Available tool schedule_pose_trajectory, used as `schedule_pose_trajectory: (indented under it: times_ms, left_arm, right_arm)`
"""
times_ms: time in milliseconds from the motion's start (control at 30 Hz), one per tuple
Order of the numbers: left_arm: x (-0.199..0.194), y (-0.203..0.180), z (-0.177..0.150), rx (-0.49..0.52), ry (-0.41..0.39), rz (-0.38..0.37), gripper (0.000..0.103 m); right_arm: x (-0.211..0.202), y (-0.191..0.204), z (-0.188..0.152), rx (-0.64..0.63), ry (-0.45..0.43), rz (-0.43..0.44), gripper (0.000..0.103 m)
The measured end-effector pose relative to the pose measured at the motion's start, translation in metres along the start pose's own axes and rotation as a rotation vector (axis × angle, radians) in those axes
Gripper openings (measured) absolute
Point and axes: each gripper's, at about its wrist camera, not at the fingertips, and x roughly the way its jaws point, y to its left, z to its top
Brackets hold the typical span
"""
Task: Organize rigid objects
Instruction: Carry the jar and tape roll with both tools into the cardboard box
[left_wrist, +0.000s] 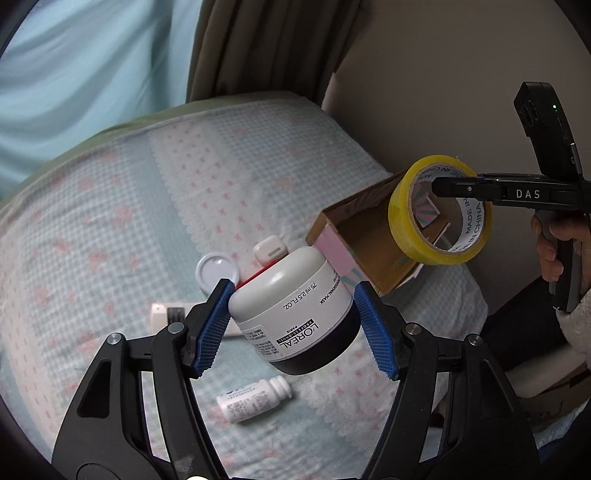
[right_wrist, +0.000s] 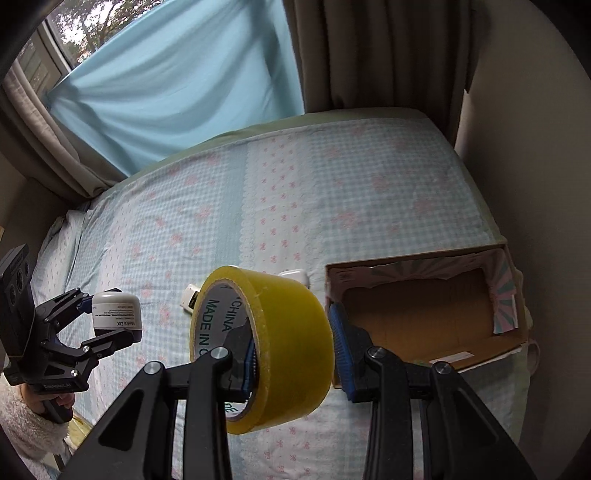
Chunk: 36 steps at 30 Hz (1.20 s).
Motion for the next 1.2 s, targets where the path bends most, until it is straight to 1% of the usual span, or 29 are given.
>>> schedule_pose_trajectory:
  times_ms: [100,233,300,367,467,567,633,900,967,1200]
  left_arm:
    - [0.015,-0.037,0.02,-0.007,-0.007,-0.02,0.064]
    - [0.045,-0.089,0.046,-0.004,-0.003,-0.034,0.064]
    - [0.065,-0.114,0.057,0.003,0.004,-0.032,0.064]
    - [0.084,-0.138,0.067,0.013,0.014,-0.03,0.064]
    - [0.114,-0.167,0.078,0.03,0.032,-0.005,0.064]
    - [0.143,-0.189,0.087,0.042,0.066,-0.015,0.064]
    - [0.165,-0.202,0.09,0.06,0.092,-0.004,0.064]
    - [0.247,-0.213,0.092,0.079,0.221,0.026,0.064]
    - [0.264,-0.21,0.09,0.072,0.256,0.028,0.064]
    - [0.326,-0.187,0.075,0.06,0.378,0.047,0.064]
  right_arm:
    - [-0.018,-0.042,0.004,0.056,-0.019,-0.007,0.033]
    - [-0.036,-0.091,0.008,0.085,-0.027,-0.07,0.033]
    - [-0.04,-0.116,0.01,0.1,-0.022,-0.083,0.032]
    - [-0.039,-0.14,0.012,0.114,-0.013,-0.095,0.032]
    - [-0.036,-0.177,0.014,0.139,0.011,-0.117,0.032]
    - [-0.025,-0.205,0.017,0.149,0.037,-0.135,0.032]
    - [-0.014,-0.22,0.018,0.143,0.058,-0.142,0.032]
    - [0.051,-0.261,0.02,0.138,0.145,-0.126,0.032]
    - [0.069,-0.265,0.019,0.131,0.168,-0.12,0.032]
    - [0.121,-0.261,0.016,0.089,0.244,-0.103,0.032]
